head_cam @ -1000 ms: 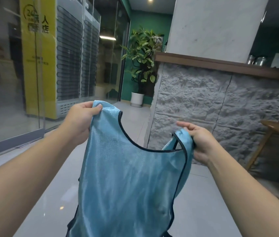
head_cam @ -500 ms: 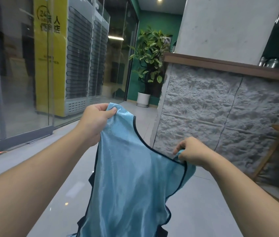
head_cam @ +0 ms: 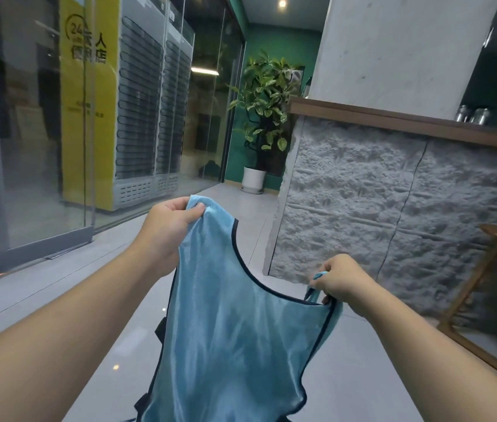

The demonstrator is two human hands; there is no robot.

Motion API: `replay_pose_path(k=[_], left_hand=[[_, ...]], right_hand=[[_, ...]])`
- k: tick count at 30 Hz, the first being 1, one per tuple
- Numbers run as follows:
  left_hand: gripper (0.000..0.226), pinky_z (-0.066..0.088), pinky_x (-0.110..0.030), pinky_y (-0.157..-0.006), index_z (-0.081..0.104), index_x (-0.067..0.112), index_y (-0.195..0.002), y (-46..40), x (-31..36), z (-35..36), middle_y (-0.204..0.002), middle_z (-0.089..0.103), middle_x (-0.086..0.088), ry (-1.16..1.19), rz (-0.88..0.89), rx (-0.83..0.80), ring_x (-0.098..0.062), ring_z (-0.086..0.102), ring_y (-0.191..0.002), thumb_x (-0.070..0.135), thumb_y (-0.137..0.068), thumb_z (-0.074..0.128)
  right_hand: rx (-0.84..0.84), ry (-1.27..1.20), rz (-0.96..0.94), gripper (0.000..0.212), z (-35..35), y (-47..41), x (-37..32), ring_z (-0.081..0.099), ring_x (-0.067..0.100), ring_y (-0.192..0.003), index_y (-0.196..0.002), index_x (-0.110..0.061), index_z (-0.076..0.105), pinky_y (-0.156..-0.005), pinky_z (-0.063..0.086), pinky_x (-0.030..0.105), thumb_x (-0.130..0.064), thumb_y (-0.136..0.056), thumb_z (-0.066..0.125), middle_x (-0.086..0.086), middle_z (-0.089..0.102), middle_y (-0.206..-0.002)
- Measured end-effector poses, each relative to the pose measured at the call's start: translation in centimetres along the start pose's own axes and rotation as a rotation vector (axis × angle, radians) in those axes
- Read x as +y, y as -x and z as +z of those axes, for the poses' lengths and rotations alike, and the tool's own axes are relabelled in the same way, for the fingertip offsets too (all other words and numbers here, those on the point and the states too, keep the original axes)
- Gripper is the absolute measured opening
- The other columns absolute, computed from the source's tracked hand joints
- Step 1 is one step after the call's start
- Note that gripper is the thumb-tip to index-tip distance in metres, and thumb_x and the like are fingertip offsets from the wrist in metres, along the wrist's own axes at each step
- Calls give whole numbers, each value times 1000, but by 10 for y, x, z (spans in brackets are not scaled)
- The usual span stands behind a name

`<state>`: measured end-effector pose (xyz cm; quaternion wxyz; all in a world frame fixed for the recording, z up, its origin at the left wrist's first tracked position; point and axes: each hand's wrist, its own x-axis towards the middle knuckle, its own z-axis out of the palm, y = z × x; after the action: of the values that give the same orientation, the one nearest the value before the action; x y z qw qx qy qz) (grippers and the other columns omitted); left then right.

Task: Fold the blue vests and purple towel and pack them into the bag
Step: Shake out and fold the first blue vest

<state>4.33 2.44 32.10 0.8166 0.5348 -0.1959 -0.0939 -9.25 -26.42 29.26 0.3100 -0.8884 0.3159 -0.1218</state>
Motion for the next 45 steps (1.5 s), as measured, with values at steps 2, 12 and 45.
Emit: replay_pose_path(k=[2,12,45], left_hand=[[14,59,-30,-62,75,7,-107,2,0,1,-90,79,-10,-2,-3,-12,-21,75,-72,9,-101,63],[15,60,-37,-73,76,6,-107,5,0,3,-95,79,-14,14,-4,-22,-25,75,-78,10,-102,62],[14,59,-35,-72,76,6,-104,3,-2,-4,-92,78,-13,33,7,-23,-24,74,-76,10,-101,63]], right_hand=[[51,4,9,18,0,-1,0,51,22,-56,-70,-13,62,-63,35,32,-12,-80,77,9,53,-59],[161,-215,11,13,-16,15,-14,61,19,-67,-90,-9,82,-61,51,28,-21,-92,80,6,73,-74],[-288,-687,207,33,-8,15,-9,68,30,-90,-97,-1,81,-87,56,45,-20,-103,54,13,78,-97]])
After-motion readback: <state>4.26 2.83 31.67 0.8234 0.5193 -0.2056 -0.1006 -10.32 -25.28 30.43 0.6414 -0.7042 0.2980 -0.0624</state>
